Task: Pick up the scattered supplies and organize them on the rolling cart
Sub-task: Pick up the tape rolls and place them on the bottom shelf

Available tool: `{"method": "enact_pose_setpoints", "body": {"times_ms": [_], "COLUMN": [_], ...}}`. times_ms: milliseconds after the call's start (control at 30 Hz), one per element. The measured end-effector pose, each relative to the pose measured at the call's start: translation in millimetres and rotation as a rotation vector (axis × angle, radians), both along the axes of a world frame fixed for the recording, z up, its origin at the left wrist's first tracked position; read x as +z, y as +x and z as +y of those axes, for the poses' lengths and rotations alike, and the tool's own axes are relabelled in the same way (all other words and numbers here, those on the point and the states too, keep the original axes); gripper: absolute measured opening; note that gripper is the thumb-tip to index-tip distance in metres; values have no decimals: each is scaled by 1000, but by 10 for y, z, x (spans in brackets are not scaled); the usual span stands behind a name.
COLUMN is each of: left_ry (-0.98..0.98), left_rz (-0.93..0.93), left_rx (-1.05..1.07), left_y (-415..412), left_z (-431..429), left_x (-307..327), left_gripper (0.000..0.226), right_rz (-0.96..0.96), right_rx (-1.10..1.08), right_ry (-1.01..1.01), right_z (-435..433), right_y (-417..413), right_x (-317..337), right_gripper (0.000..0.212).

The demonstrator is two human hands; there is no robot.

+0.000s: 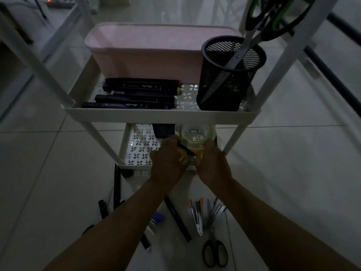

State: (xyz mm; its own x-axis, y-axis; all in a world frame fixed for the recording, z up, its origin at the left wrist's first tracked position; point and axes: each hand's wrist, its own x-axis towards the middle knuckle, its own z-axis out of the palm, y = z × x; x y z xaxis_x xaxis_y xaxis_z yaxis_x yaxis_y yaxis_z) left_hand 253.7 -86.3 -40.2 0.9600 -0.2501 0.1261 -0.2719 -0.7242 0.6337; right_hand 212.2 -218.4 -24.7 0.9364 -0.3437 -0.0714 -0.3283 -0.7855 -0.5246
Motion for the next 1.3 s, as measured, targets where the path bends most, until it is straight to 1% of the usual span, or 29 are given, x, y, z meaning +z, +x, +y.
{"method": "enact_pose_setpoints", "body": {"times_ms": [67,167,267,333,367,433,467,533,567,633,767,800,933,1033,1100,1167,1233,1300], "left_ry": [24,55,49,46,44,29,18,3,0,-3,45,58,110,187,281,352,358,357], "left_rz": [8,39,24,17,10,-16,-29,-42,-47,-51,-4,11,34,-91,-175,-191,-95,-37], "left_rx": [17,39,31,14,2,-25,-44,-92,-112,-132,-152,-162,-204,-235,-186,-140,-76,-28], "left_y": [22,52,91,109,124,146,154,147,143,133,124,108,71,17,-13,-19,-10,0], "left_z": [-33,-97,-143,-130,-110,-50,-17,15,22,7,-114,-160,-203,-81,-11,-7,-28,-41], "left_x": [-59,-134,-167,-189,-208,-237,-237,-223,-213,-202,-210,-211,-206,-240,-251,-226,-197,-187], "left_gripper": [64,74,75,76,74,64,60,56,53,48,42,41,40,41,29,23,35,45], "right_rz": [29,32,18,4,3,55,96,203,222,217,137,130,103,65,57,28,19,53], "right_rx": [-60,-91,-206,-225,-221,-161,-120,-8,49,131,227,229,188,158,143,144,140,128], "right_ry": [1,-118,61,153,181,156,108,-57,-107,-112,-24,-21,16,46,55,84,102,103], "right_z": [26,72,76,69,64,60,59,51,45,18,-125,-162,-252,-282,-264,-218,-179,-165], "right_y": [68,133,165,165,154,115,87,-1,-65,-227,-575,-642,-807,-824,-784,-722,-660,-614], "right_x": [-65,-174,-216,-219,-211,-151,-132,-66,-54,-19,-36,-48,-103,-117,-108,-103,-124,-159], "right_gripper": [39,50,41,33,33,41,47,56,60,63,73,73,55,49,47,46,46,48]}}
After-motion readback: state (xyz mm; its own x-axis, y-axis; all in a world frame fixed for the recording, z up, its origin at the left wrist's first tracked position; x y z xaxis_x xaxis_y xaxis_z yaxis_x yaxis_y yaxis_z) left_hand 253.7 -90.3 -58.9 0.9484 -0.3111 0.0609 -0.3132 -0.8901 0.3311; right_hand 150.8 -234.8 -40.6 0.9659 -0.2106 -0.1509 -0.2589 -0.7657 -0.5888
